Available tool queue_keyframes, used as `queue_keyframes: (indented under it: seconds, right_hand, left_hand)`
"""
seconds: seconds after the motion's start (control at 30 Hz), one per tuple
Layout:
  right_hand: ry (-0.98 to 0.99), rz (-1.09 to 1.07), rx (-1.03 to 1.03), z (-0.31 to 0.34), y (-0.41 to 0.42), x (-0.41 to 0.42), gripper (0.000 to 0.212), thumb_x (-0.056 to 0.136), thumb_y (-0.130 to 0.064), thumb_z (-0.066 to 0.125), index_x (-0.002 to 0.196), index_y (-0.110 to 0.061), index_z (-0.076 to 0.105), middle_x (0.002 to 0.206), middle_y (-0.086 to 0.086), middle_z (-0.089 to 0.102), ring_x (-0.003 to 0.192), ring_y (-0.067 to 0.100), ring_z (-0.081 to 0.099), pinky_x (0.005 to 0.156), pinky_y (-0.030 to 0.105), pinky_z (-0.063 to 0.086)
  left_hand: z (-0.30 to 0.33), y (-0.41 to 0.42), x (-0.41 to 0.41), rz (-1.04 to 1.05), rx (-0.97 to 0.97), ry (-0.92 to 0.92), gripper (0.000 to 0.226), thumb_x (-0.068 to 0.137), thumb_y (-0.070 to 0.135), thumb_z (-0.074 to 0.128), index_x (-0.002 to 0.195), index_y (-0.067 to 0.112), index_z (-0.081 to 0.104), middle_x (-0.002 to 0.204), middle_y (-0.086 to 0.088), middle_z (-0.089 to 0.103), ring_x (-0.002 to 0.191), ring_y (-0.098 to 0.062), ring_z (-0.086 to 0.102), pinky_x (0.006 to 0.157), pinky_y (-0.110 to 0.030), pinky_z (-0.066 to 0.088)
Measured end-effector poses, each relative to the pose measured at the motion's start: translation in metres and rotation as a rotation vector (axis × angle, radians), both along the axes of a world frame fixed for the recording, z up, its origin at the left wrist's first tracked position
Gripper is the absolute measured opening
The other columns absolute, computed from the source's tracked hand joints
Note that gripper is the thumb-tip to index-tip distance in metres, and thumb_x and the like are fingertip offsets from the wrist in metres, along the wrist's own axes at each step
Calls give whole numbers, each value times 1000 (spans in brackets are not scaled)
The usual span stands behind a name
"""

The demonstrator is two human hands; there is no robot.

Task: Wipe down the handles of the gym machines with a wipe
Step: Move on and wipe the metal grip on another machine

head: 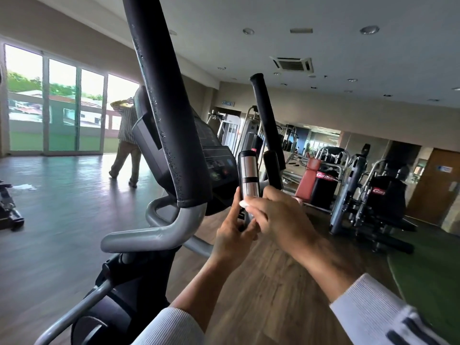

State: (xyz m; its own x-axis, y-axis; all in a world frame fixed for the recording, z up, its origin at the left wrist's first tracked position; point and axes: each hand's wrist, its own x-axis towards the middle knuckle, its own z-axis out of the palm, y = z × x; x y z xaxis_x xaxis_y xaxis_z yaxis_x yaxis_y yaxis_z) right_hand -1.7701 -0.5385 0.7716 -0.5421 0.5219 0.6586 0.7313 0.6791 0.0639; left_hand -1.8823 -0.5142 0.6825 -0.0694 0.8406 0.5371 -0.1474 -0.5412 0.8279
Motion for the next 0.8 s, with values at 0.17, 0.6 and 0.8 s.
queue_keyframes:
  seconds: [0.17, 0.6, 0.8]
  right_hand:
    - [37, -16, 92, 29, 13, -12, 23, 96, -27, 54, 101, -13, 72, 74, 0, 50, 60, 16, 49, 54, 25, 35]
    - [-117, -46, 180, 47, 13, -25, 23, 95, -25, 53, 87, -12, 70, 75, 1, 46, 64, 21, 51, 57, 36, 46]
    - [-91, 14, 187, 10, 0, -5, 13, 90, -26, 63, 97, -16, 68, 73, -6, 38, 69, 20, 50, 53, 29, 38]
  left_hand:
    - [4, -6, 0, 55, -13, 57, 81, 95, 14, 61, 151, 44, 12, 59, -1, 45, 46, -3, 38, 49, -12, 37]
    - [8, -11, -3, 39, -17, 78, 82, 94, 14, 62, 147, 48, 9, 50, 8, 42, 40, 0, 38, 47, -10, 35]
    - [3, -2, -2, 37, -14, 66, 82, 91, 17, 63, 147, 54, 16, 58, 3, 47, 49, -7, 42, 54, -19, 40]
